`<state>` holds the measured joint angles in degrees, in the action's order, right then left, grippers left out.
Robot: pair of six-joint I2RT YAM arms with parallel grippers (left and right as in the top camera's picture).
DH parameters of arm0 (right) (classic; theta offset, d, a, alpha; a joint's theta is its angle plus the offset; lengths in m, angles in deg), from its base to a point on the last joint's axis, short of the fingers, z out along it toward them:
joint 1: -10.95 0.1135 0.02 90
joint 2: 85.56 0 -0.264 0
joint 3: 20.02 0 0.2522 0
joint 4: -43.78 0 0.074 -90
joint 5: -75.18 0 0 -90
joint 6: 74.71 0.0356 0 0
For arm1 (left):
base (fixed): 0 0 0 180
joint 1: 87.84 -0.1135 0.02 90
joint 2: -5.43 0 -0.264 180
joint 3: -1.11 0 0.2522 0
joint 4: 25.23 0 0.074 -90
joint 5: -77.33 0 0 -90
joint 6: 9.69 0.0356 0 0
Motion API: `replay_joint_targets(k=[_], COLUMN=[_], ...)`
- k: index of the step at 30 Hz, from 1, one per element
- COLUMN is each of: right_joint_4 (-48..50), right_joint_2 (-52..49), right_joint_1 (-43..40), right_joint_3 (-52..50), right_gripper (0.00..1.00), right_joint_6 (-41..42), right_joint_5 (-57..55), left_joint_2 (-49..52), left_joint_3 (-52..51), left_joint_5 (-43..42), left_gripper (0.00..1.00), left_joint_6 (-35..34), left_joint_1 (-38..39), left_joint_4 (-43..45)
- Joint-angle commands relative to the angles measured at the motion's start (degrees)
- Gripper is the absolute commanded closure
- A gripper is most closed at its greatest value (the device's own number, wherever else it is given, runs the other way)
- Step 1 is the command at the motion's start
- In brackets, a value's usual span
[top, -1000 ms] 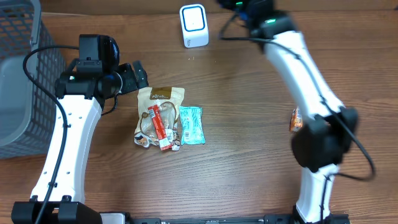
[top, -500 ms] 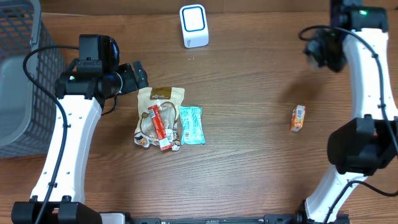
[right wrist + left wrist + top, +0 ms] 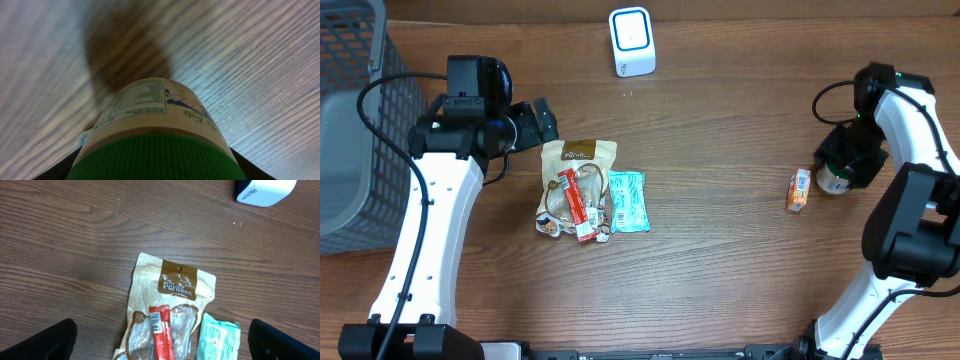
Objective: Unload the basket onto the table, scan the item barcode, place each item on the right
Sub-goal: 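Lower the jar beside the Kleenex pack and open the right gripper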
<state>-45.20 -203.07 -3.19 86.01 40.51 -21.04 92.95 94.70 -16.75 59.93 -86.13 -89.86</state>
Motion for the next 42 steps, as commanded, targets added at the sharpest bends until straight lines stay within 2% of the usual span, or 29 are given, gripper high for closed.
replay_joint_targets(k=[1, 5, 8, 13, 15, 19, 23, 29, 42], right_joint_4=[0.46, 0.57, -1.57, -8.57, -11.37, -16.22, -19.28, -18.21, -6.64], right_joint_2=[0.55, 0.55, 0.61, 0.79, 0.94, 1.79, 1.99, 1.99, 1.99], right_joint_1=[-0.87, -1.01, -1.01, -1.01, -0.96, -0.33, 0.7, 3.72, 8.09], right_joint_3=[-0.44, -0.07, 2.8, 11.37, 14.56, 18.84, 18.32, 13.97, 0.61], right_gripper=[0.34, 0.2, 0.17, 0.16, 0.2, 0.23, 0.3, 0.31, 0.31], right_joint_6=[-1.75, -4.55, -4.74, -6.36, -7.87, -14.49, -16.35, -16.33, -16.24], right_joint_5=[-0.66, -0.63, -0.68, -0.7, 0.98, 13.86, 17.2, 15.89, 10.12], left_joint_2=[-0.37, -0.37, -0.37, -0.37, -0.37, -0.37, -0.37, -0.37, -0.37], left_joint_3=[0.44, 0.44, 0.44, 0.44, 0.44, 0.44, 0.44, 0.44, 0.44], left_joint_5=[0.17, 0.15, 0.15, 0.17, 0.15, 0.15, 0.17, 0.15, 0.15], left_gripper=[0.0, 0.0, 0.0, 0.0, 0.0, 0.0, 0.0, 0.0, 0.0], left_joint_6=[1.53, 1.53, 1.53, 1.53, 1.53, 1.53, 1.53, 1.53, 1.53], left_joint_1=[-0.2, -0.2, -0.2, -0.2, -0.2, -0.2, -0.2, -0.2, -0.2], left_joint_4=[0.11, 0.11, 0.11, 0.11, 0.11, 0.11, 0.11, 0.11, 0.11])
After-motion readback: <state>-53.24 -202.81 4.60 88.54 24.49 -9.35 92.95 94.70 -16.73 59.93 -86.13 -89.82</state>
